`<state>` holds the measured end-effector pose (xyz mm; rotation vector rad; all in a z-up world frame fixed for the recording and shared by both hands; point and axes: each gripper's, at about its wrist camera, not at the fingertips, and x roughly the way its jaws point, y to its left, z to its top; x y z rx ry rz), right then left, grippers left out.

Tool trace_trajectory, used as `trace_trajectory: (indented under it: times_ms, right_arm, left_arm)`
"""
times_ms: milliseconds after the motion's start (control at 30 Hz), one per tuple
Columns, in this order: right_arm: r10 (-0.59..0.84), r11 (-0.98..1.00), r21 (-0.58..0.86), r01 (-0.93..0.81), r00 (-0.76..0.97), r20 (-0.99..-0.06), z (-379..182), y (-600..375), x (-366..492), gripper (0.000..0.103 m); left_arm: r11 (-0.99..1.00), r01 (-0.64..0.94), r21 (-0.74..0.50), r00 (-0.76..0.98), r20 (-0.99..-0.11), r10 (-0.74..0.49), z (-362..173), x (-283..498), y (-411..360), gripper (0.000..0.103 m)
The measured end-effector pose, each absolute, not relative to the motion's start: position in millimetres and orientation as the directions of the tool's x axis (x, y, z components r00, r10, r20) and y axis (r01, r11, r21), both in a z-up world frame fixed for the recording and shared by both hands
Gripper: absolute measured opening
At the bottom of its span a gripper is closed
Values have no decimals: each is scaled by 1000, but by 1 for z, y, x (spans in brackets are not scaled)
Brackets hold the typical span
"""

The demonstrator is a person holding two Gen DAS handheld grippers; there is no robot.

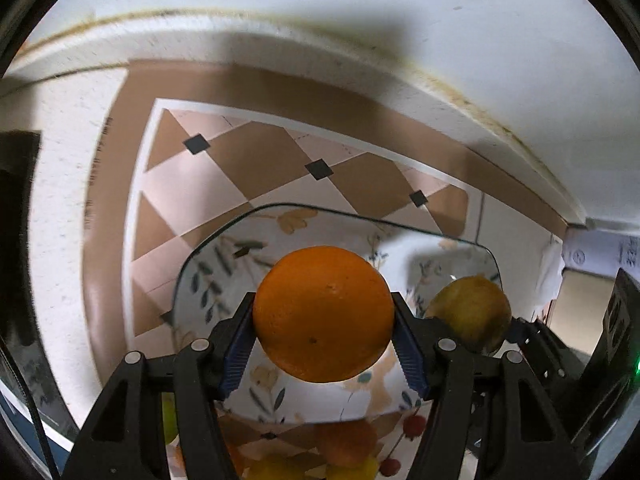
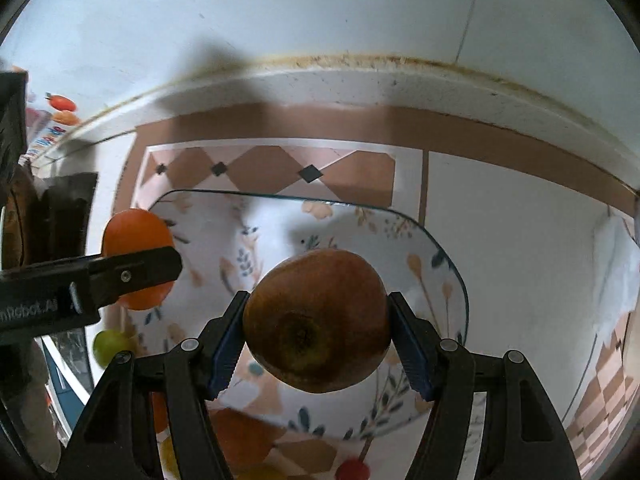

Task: Organize fruits
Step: 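Carry the orange with the left tool onto the plate while the right tool places the apple beside it, then open both tools and lift them away from the plate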

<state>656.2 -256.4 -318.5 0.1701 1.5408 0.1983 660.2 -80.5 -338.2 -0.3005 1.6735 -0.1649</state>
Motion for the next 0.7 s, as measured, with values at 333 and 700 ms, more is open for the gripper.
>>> trace_trajectory:
  times_ms: [333, 700]
  right_arm:
    - [247, 966, 249, -61, -40, -968, -338, -249, 673, 70]
    - [280, 959, 281, -16, -65, -958, -335, -258, 677, 87]
  left_arm:
    - [966, -104, -238, -145, -957, -251, -352, 667, -88, 61]
    - [982, -94, -166, -124, -976, -177, -343, 669, -99, 86]
